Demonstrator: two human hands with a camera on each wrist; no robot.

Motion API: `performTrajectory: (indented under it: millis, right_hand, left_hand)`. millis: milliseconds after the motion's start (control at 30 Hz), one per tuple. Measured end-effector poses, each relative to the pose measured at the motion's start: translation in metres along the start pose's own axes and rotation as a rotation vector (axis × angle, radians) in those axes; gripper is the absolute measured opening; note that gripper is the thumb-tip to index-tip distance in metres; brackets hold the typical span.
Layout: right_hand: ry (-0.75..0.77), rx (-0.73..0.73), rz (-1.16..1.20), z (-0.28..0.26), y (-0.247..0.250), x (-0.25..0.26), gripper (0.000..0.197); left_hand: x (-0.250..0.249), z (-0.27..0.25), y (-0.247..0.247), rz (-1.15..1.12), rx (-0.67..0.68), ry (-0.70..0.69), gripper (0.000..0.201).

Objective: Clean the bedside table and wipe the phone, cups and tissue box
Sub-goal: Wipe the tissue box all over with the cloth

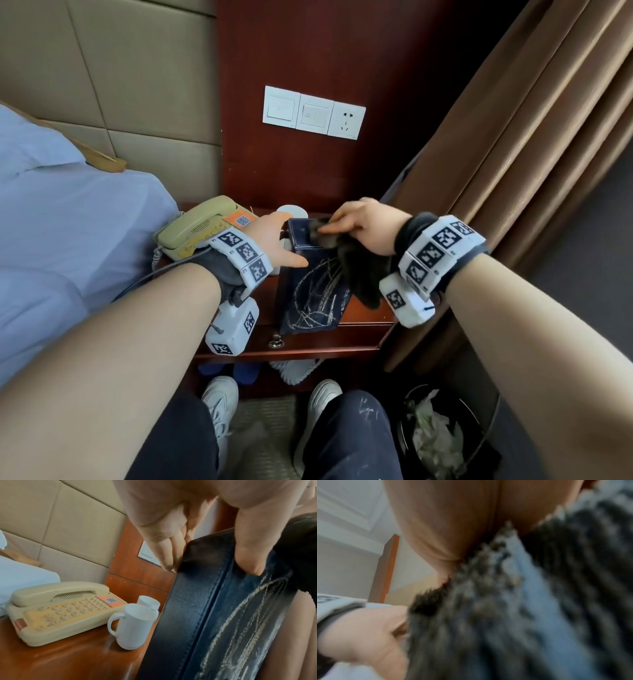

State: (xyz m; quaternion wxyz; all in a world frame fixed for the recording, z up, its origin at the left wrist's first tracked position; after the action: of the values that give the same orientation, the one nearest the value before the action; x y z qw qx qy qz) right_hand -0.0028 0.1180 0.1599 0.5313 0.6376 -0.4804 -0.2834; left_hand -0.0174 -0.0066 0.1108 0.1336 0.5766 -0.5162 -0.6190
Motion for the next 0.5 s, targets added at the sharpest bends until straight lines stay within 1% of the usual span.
performTrajectory:
  millis: [67, 100, 133, 200, 267, 333, 367, 400, 433, 467, 500]
  right_hand:
    - [-0.205, -0.022, 0.029, 0.016, 0.005, -0.018, 0.054]
    - [-0.287, -0.020, 0.045, 0.021, 0.003, -0.019, 0.055]
    - [-0.311, -0.017, 0.024, 0.025, -0.001, -0.014, 0.055]
    - [-0.242, -0.018, -0.066, 0.027, -0.011, 0.009, 0.057]
    - [-0.069, -0.057, -0.161, 0.019, -0.015, 0.030, 0.056]
    - [0.130, -0.108, -0.145, 0.005, -0.014, 0.044, 0.046]
    - [0.214, -0.107, -0.099, -0.002, -0.014, 0.046, 0.042]
    - [0.261, -0.085, -0.061, -0.009, -0.014, 0.044, 0.039]
    - [0.255, -0.044, -0.040, -0.012, -0.012, 0.038, 0.040]
    - [0.203, -0.009, -0.037, -0.012, -0.009, 0.030, 0.043]
    - [0.117, -0.009, -0.048, -0.010, -0.001, 0.019, 0.047]
  left_hand:
    - [0.002, 0.001, -0.001, -0.034, 0.004, 0.007, 0.070]
    - [0.003, 0.000, -0.001, -0.054, 0.000, 0.015, 0.073]
    - [0.004, -0.001, -0.001, -0.072, -0.007, 0.020, 0.076]
    - [0.006, -0.003, -0.001, -0.109, -0.007, 0.028, 0.086]
    - [0.006, -0.004, -0.002, -0.115, -0.015, 0.028, 0.100]
    - [0.008, -0.004, -0.003, -0.106, -0.006, 0.029, 0.107]
    - [0.008, -0.004, -0.004, -0.106, 0.000, 0.028, 0.107]
    - [0.008, -0.003, -0.005, -0.112, 0.004, 0.029, 0.105]
    - [0.007, -0.004, -0.005, -0.124, -0.002, 0.028, 0.102]
    - [0.007, -0.004, -0.005, -0.130, -0.014, 0.023, 0.099]
    - [0.007, -0.004, -0.005, -0.136, -0.024, 0.019, 0.096]
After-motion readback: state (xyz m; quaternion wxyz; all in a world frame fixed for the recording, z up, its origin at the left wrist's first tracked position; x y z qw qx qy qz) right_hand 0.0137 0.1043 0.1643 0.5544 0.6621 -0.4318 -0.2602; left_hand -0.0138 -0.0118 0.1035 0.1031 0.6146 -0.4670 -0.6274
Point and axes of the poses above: each hand's wrist, its own z-axis towards the middle knuckle, its own y-axis out of the back of the hand, x = y × z, the point moved 9 cm from there along z, towards the middle knuckle, and after that the axes turned 12 degrees about x, right-handed, at the moved point
